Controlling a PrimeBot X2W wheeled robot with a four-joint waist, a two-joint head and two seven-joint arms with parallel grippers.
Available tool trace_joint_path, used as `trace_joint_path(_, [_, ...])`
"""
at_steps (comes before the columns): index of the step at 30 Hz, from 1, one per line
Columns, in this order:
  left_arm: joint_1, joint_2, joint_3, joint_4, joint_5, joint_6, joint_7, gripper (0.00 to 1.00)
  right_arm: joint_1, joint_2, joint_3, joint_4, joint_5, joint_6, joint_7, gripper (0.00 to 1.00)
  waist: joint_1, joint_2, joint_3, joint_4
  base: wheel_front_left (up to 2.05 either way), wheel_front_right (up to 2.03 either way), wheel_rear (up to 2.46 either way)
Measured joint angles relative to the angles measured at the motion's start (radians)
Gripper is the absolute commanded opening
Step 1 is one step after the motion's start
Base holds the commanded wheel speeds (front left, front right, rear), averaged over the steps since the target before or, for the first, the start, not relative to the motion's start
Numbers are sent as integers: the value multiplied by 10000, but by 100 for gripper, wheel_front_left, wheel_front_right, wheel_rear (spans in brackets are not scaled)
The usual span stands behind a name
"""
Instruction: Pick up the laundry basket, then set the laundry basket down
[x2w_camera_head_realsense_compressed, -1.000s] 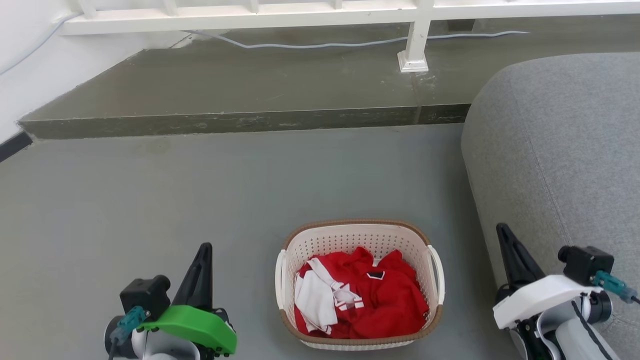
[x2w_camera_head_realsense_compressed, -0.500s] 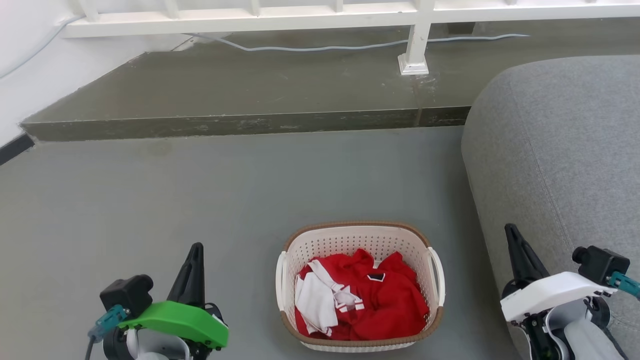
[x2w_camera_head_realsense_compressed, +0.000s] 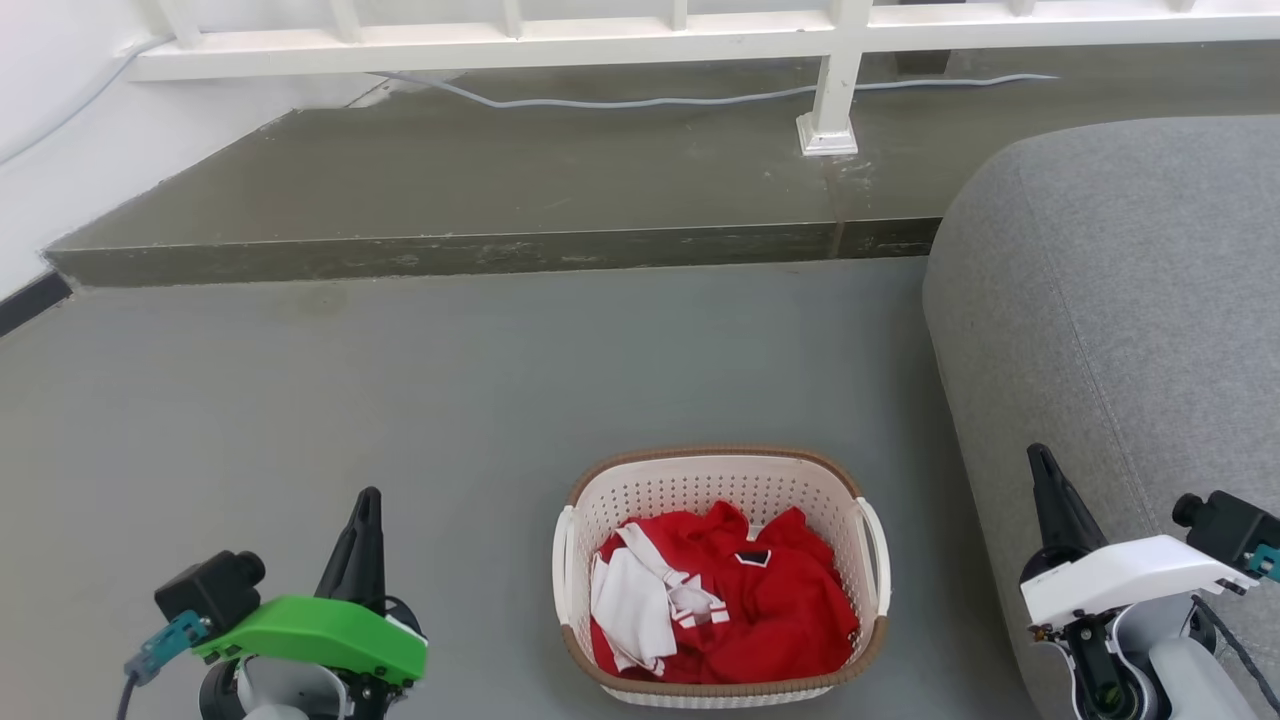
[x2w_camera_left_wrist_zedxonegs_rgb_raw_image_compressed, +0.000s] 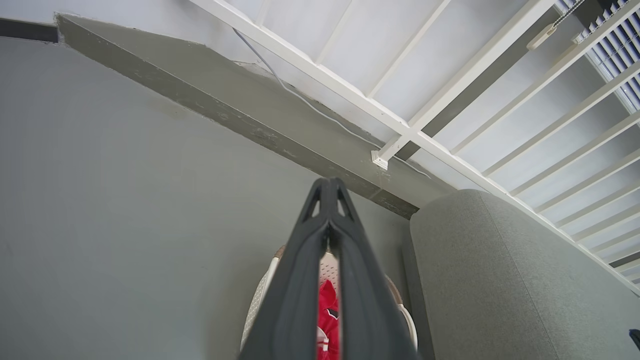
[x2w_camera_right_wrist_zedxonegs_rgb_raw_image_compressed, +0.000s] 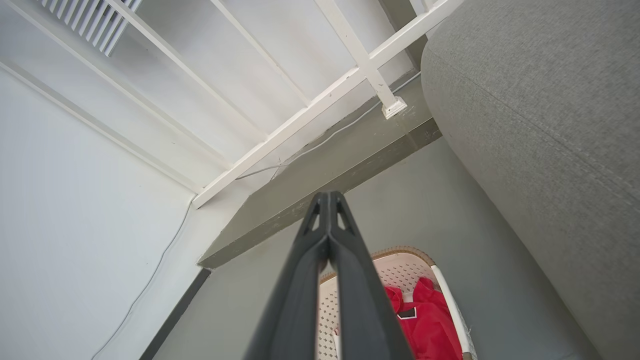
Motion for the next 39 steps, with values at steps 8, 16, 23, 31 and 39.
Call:
trace_joint_path(8, [0, 10, 228, 0, -936, -92, 290, 0, -9, 90, -234, -48, 897, 2, 280, 0, 0, 0, -39, 8, 0, 0, 0])
trace_joint_path(16, [-1, 31, 477, 4, -1768, -174, 514, 0, -29, 167, -453, -94, 1747, 2, 581, 0, 0, 0, -78, 16, 0, 0, 0])
trace_joint_path(23, [-2, 50, 692, 10, -2621, -259, 723, 0, -56, 224, -660, -134, 2477, 4, 796, 0, 0, 0, -112, 24, 0, 0, 0])
trace_joint_path(31, [-5, 65, 905, 25, -3467, -337, 1007, 0, -130, 267, -895, -182, 3373, 4, 1055, 0, 0, 0, -152, 32, 0, 0, 0])
trace_joint_path(39, [-13, 90, 1168, 56, -4518, -430, 1227, 0, -175, 359, -1150, -249, 4307, 4, 1369, 0, 0, 0, -196, 42, 0, 0, 0])
